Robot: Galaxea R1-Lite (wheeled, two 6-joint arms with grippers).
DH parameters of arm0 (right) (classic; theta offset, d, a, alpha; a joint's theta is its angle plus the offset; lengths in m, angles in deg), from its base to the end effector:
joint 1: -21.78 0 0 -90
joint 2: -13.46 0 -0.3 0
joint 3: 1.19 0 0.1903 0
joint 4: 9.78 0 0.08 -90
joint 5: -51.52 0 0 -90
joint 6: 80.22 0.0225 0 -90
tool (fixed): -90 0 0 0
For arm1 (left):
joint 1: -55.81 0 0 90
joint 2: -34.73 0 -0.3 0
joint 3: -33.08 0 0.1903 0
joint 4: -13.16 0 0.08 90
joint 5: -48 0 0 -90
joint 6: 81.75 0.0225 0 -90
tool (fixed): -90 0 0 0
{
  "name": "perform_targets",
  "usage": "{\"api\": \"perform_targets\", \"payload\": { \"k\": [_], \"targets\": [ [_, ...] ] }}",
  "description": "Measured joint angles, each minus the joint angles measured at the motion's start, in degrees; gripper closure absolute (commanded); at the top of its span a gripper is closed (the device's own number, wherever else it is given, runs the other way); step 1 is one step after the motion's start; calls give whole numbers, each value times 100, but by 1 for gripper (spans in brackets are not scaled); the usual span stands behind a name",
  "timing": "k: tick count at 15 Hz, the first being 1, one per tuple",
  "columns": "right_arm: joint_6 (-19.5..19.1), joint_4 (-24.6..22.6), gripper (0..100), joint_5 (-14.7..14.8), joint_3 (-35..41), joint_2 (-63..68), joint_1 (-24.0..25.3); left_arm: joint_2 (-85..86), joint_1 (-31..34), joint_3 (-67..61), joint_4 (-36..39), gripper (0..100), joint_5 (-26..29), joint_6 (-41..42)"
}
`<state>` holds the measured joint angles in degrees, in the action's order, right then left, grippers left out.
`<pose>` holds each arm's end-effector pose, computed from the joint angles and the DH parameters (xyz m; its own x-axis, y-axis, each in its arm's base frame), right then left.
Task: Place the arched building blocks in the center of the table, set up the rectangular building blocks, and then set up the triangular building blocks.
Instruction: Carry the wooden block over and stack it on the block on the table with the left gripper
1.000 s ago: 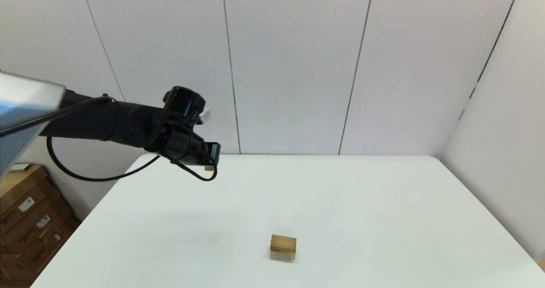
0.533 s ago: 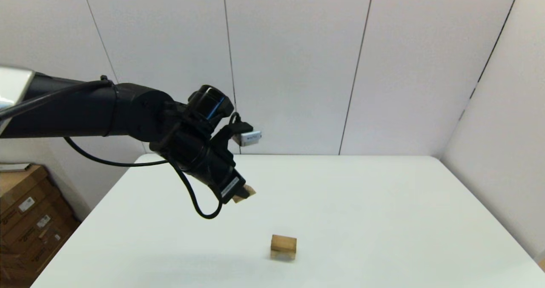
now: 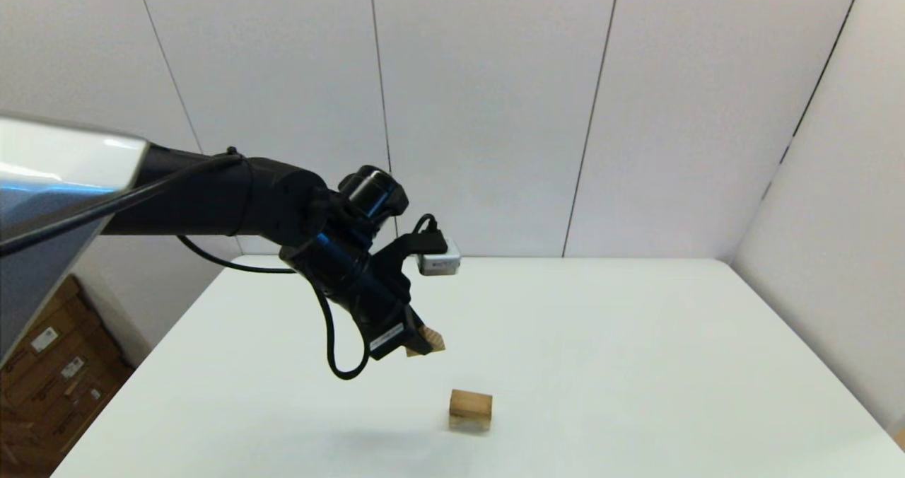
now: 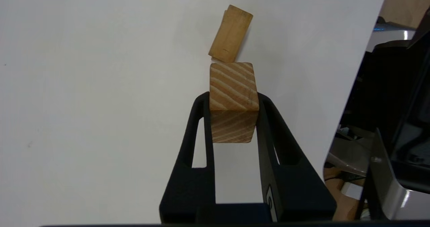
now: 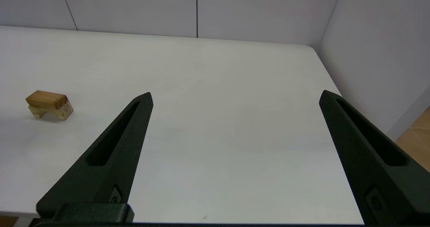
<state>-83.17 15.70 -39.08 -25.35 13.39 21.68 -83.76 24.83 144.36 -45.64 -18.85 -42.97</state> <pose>-0.0240 0.0003 0.0755 0.9997 0.0087 -0.0218 -0.0098 0.9986 -0.0512 0.3151 -0.1995 0.1478 0.1181 -0.5295 -0.8401 0.9664 0.2558 -0.0253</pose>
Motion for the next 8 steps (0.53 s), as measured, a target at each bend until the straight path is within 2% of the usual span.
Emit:
{"api": "perform_targets", "payload": {
  "k": [8],
  "targets": [
    [1, 0, 0, 0, 0, 0, 0, -1007, -345, 740, 30, 100, 11, 80]
  ]
}}
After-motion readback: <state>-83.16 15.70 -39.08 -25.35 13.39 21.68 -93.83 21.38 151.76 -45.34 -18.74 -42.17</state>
